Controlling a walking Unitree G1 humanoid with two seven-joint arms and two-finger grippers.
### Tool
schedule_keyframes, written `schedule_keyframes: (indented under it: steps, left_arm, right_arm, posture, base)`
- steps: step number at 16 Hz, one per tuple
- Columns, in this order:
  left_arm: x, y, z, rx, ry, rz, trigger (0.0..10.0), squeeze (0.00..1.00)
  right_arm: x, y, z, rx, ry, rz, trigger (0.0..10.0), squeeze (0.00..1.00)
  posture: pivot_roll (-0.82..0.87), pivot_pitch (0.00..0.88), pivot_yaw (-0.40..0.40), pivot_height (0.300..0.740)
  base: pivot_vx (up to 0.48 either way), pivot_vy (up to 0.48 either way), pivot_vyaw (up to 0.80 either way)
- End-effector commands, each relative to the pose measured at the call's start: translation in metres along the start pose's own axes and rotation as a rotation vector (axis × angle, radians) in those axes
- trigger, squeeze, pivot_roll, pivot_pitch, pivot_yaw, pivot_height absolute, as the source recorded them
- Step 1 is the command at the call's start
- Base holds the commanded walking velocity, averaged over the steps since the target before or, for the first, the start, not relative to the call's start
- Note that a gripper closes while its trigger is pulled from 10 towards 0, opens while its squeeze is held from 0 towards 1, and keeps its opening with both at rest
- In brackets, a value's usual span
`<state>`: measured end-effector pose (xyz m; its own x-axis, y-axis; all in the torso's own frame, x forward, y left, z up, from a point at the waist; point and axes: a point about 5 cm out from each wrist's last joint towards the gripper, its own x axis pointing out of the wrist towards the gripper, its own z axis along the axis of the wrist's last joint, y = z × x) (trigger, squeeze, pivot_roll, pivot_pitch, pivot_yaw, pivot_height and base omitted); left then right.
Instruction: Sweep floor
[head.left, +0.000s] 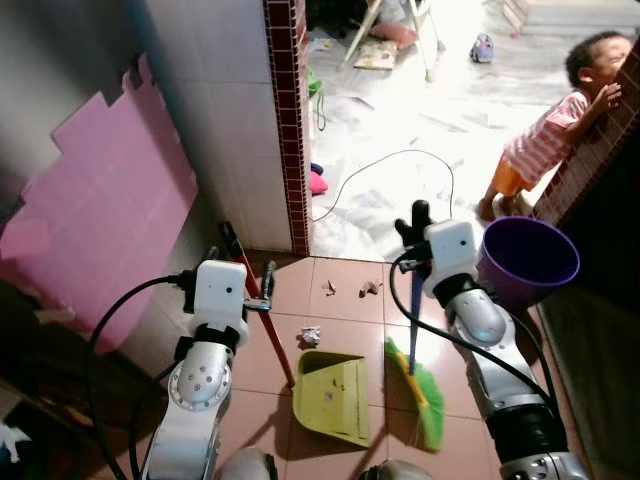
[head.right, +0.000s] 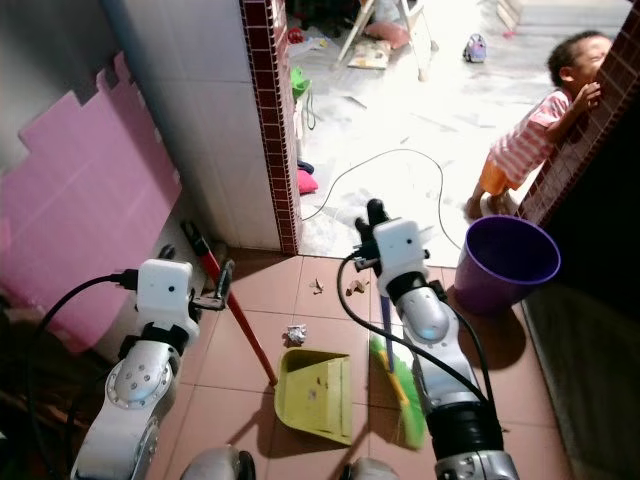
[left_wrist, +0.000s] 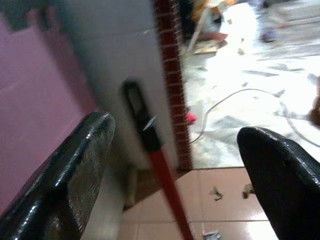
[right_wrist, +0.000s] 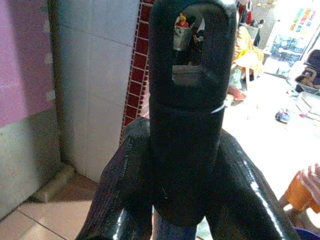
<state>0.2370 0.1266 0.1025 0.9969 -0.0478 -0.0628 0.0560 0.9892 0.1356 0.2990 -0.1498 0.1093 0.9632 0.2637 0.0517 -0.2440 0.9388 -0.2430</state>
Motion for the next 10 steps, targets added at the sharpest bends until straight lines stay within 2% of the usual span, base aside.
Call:
schedule_keyframes:
  steps: [1,2,4,6,10]
  left_arm:
    - [0.0,0.007,-0.008,0.015,0.039,0.04,10.0,0.0]
    - [0.002,0.005,-0.008,0.003,0.048,0.05,10.0,0.0]
    - [0.006,0.012,-0.012,0.013,0.082,0.132,10.0,0.0]
    - [0.011,0.016,-0.014,0.017,0.099,0.157,10.0,0.0]
    - [0.027,0.01,-0.019,0.007,0.144,0.12,10.0,0.0]
  right_arm:
    - [0.003,0.002,0.011,-0.007,-0.042,0.01,10.0,0.0]
    - [0.002,0.0,0.012,-0.004,-0.04,0.009,10.0,0.0]
    - [-0.001,-0.002,0.012,-0.003,-0.033,0.009,10.0,0.0]
    - [-0.003,-0.004,0.012,-0.005,-0.027,0.007,10.0,0.0]
    - [-0.009,-0.002,0.015,-0.01,-0.017,0.033,10.0,0.0]
  posture:
    - [0.0,0.0,0.012,0.74]
    - [-0.01,0.0,0.005,0.74]
    - [-0.02,0.0,-0.005,0.74]
    - [-0.02,0.0,-0.018,0.74]
    - [-0.04,0.0,-0.036,0.74]
  base:
    - [0.0,0.0,0.71]
    - [0.0,0.0,0.48]
    - [0.0,0.0,0.0]
    - [0.0,0.0,0.0]
    - [0.0,0.0,0.0]
